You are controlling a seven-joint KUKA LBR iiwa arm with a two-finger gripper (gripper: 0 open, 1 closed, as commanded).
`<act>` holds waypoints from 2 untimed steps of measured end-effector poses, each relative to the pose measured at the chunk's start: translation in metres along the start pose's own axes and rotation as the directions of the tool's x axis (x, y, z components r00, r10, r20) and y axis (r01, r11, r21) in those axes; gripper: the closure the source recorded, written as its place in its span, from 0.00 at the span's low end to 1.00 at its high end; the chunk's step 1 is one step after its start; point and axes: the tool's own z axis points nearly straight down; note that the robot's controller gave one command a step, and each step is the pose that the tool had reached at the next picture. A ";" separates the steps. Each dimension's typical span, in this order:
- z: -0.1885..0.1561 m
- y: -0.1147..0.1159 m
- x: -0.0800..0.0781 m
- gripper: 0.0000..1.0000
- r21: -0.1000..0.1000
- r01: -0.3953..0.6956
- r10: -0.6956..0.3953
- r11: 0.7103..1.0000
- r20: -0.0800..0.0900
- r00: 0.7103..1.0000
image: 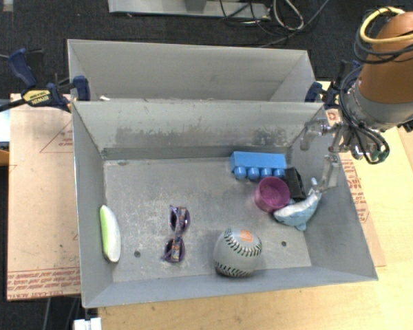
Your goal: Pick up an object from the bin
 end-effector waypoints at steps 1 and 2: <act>-0.005 0.001 -0.001 0.00 0.001 0.004 -0.004 1.000 0.008 1.000; 0.123 -0.004 0.013 0.00 -0.002 -0.027 0.027 1.000 0.012 1.000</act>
Offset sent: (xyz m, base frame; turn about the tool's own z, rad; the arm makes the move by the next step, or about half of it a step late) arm -0.0226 -0.0082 -0.1730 0.0411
